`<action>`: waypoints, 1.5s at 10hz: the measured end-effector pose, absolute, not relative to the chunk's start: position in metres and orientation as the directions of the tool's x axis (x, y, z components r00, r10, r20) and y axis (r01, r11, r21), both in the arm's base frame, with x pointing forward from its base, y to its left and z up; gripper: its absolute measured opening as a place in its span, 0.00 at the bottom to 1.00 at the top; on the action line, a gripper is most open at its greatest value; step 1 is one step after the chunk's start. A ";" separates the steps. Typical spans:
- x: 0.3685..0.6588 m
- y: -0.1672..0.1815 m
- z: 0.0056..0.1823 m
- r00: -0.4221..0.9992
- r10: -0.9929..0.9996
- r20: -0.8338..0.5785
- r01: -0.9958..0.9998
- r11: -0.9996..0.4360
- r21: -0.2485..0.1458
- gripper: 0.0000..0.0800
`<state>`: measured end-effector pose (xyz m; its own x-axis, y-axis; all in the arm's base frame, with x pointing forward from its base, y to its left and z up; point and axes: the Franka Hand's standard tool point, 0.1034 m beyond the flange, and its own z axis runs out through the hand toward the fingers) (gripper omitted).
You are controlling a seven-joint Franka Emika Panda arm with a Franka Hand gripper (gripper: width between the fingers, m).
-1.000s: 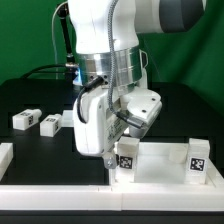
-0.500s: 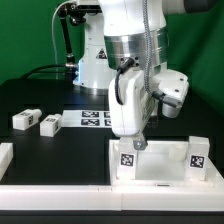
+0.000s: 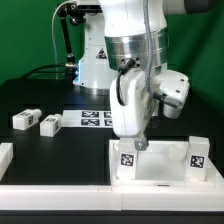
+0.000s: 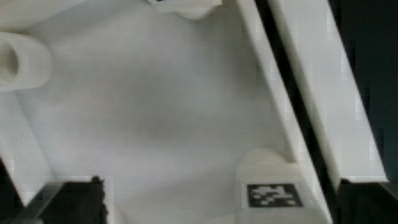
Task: Assemble square table
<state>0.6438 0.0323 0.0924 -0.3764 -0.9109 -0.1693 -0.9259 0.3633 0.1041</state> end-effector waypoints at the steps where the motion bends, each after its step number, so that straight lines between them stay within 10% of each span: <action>1: 0.634 0.042 0.092 -0.326 -0.929 -0.174 -0.944 0.309 0.118 0.81; 4: 0.591 0.069 0.084 -0.302 -0.939 -0.162 -0.946 0.274 0.174 0.81; 5: 0.588 0.064 0.077 -0.304 -0.940 -0.155 -0.947 0.282 0.152 0.81; 7: 0.580 0.053 0.057 -0.320 -0.941 -0.108 -0.945 0.325 -0.036 0.81; 9: 0.575 0.058 0.045 -0.306 -0.948 -0.092 -0.944 0.315 -0.099 0.81; 12: 0.575 0.059 0.045 -0.302 -0.948 -0.101 -0.947 0.310 -0.083 0.81; 15: 0.572 0.035 0.047 0.017 -0.995 -0.099 -0.995 -0.007 -0.096 0.81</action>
Offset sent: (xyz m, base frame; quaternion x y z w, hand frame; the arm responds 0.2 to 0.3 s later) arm -0.0545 0.0160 -0.0125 -0.0720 0.0582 -0.0304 0.9952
